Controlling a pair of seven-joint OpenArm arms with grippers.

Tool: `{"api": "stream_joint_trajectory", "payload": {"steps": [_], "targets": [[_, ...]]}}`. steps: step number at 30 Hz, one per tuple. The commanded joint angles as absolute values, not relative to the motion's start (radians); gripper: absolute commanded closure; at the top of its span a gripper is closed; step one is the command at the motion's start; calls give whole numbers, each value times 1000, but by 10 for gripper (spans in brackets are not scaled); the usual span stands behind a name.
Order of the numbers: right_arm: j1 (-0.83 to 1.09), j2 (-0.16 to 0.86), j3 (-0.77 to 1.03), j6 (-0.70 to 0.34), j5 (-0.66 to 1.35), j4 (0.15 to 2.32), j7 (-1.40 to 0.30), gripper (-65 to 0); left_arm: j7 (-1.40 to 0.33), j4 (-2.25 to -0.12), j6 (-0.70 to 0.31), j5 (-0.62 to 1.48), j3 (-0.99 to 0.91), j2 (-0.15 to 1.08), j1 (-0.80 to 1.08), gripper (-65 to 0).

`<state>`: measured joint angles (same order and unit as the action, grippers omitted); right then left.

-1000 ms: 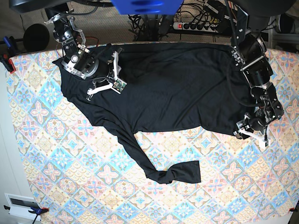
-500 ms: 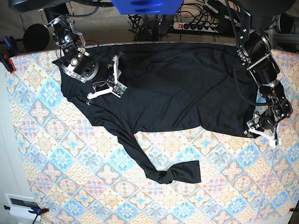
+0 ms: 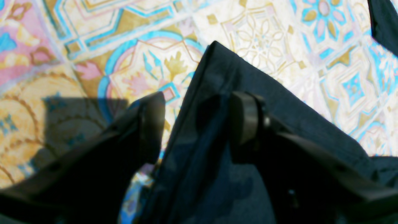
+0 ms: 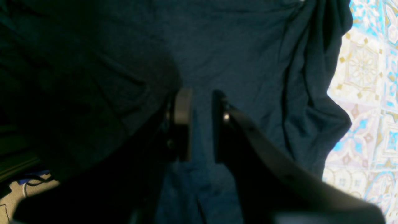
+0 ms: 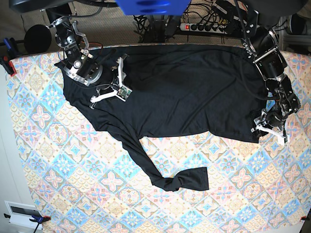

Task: Layout the t-shirt on the table in an organized manner, then fold the t-shirt properly
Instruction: 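Release the left gripper and move it down the shirt side to the hem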

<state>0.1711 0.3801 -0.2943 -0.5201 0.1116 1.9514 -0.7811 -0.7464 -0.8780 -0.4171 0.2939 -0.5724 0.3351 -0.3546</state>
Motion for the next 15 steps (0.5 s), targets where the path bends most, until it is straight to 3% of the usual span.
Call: {"api": "stream_joint_trajectory", "payload": {"steps": [1,13,15], "targets": [[160,387,-291,-518,122,1968,-760,-103,-825,-875,-423,305,-568,334,-352,-241],[160,387,-286,-518,122,1969,-760,-103,-835,-929,-423,357,-570,337,-346,0],[159,387,-249,-518,122,1968,-760,-103,-834,-983,-423,358,-572,337,-328,0]]}}
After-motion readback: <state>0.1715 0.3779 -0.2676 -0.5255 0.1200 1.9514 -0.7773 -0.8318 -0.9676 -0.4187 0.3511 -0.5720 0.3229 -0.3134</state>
